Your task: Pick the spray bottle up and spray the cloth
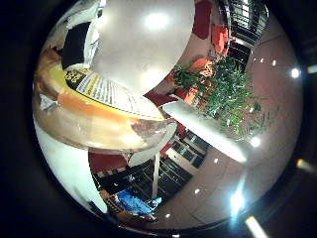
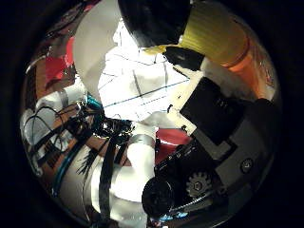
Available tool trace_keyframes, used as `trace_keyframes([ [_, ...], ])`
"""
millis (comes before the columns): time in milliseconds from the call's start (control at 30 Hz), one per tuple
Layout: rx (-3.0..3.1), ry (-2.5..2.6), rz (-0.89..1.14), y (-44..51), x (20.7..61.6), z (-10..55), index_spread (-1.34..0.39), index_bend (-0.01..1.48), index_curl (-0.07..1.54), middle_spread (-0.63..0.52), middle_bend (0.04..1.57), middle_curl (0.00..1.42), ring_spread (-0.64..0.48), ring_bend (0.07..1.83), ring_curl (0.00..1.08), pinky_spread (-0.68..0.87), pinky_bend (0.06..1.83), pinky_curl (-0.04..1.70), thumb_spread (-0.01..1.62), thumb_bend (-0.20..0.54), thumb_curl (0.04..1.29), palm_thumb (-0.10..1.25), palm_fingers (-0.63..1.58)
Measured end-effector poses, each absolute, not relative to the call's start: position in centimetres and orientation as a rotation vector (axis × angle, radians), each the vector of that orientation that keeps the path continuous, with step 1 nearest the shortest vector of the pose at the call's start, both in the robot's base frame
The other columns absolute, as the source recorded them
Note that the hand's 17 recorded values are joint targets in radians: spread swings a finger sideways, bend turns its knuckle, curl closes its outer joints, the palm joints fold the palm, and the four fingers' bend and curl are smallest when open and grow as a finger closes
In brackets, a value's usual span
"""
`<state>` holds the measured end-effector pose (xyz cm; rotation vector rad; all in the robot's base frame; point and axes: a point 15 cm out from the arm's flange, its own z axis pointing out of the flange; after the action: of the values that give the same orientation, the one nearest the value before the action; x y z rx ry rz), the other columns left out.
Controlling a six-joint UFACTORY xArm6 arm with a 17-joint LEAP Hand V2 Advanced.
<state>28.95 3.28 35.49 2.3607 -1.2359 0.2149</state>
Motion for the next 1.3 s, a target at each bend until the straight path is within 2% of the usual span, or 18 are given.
trace_keyframes([
  [233, 2.615, -1.416, 0.023, 9.9, 28.9, 39.6, -0.19, 1.2, 0.68, -0.09, 1.37, 0.62, -0.16, 1.47, 0.6, -0.22, 1.03, 1.29, 1.23, -0.009, 0.59, 0.99, 1.2],
  [433, 2.887, -1.57, -0.264, 17.7, 28.9, 42.7, -0.19, 1.2, 0.68, -0.09, 1.37, 0.62, -0.16, 1.48, 0.6, -0.22, 1.03, 1.31, 1.22, -0.008, 0.6, 1.0, 1.19],
  [633, 3.108, -1.79, -0.65, 24.5, 30.6, 46.1, -0.19, 1.2, 0.68, -0.09, 1.37, 0.62, -0.16, 1.48, 0.6, -0.23, 1.02, 1.31, 1.21, -0.009, 0.6, 1.01, 1.19],
  [800, 3.086, -2.01, -1.012, 26.7, 32.3, 41.6, -0.19, 1.2, 0.69, -0.09, 1.37, 0.62, -0.16, 1.48, 0.6, -0.23, 1.02, 1.32, 1.21, -0.008, 0.61, 1.02, 1.19],
  [967, 3.131, -2.133, -1.089, 27.8, 33.5, 37.8, -0.19, 1.2, 0.69, -0.09, 1.37, 0.62, -0.16, 1.48, 0.6, -0.23, 1.02, 1.32, 1.2, -0.009, 0.61, 1.03, 1.19],
  [1300, 3.119, -2.145, -1.334, 31.8, 33.3, 32.1, -0.18, 1.2, 0.69, -0.09, 1.37, 0.61, -0.16, 1.47, 0.6, -0.23, 1.02, 1.33, 1.2, -0.009, 0.62, 1.03, 1.2],
])
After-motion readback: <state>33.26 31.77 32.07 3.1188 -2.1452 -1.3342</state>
